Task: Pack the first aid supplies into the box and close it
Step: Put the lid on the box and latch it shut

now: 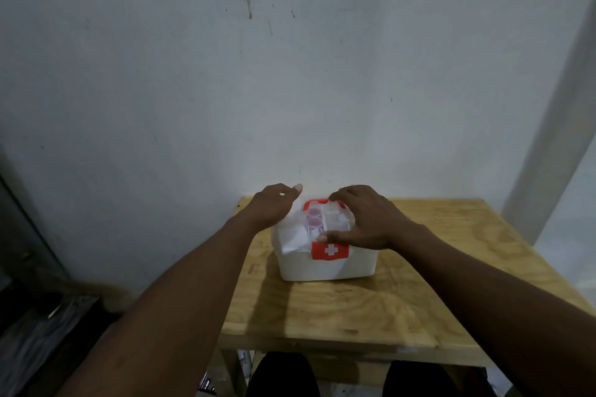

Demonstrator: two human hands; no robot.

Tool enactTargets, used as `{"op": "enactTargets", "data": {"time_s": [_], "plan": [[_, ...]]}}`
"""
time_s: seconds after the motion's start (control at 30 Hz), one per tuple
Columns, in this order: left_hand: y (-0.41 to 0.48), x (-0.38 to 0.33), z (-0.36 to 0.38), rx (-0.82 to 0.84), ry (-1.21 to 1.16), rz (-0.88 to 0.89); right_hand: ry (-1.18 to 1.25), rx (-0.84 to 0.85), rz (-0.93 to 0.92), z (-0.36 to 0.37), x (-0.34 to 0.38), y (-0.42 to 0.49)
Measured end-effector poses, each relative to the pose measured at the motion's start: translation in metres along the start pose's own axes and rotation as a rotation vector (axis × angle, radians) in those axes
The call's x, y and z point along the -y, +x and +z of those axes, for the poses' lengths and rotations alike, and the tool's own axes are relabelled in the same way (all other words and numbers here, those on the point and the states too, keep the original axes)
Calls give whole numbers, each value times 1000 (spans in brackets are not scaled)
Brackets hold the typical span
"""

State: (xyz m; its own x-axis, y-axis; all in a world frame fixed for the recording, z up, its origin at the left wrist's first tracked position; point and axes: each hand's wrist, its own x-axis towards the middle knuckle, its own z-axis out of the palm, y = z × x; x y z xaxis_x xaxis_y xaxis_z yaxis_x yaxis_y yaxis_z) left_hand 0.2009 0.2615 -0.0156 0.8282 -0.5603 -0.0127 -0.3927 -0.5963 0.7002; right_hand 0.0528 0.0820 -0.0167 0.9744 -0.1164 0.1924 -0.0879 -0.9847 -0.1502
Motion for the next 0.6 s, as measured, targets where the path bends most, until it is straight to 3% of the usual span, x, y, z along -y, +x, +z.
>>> {"op": "enactTargets", "data": {"time_s": [0.2,0.47,0.6], "plan": [[2,4,3,-17,4,-2,-156,41,-126,8,13,-6],[-2,8,-5,-5,-63,-13,-43,27,-69,-13,20,3],[-6,5,-10,71,-134,-35,-144,95,-115,-12,22,-2]]}}
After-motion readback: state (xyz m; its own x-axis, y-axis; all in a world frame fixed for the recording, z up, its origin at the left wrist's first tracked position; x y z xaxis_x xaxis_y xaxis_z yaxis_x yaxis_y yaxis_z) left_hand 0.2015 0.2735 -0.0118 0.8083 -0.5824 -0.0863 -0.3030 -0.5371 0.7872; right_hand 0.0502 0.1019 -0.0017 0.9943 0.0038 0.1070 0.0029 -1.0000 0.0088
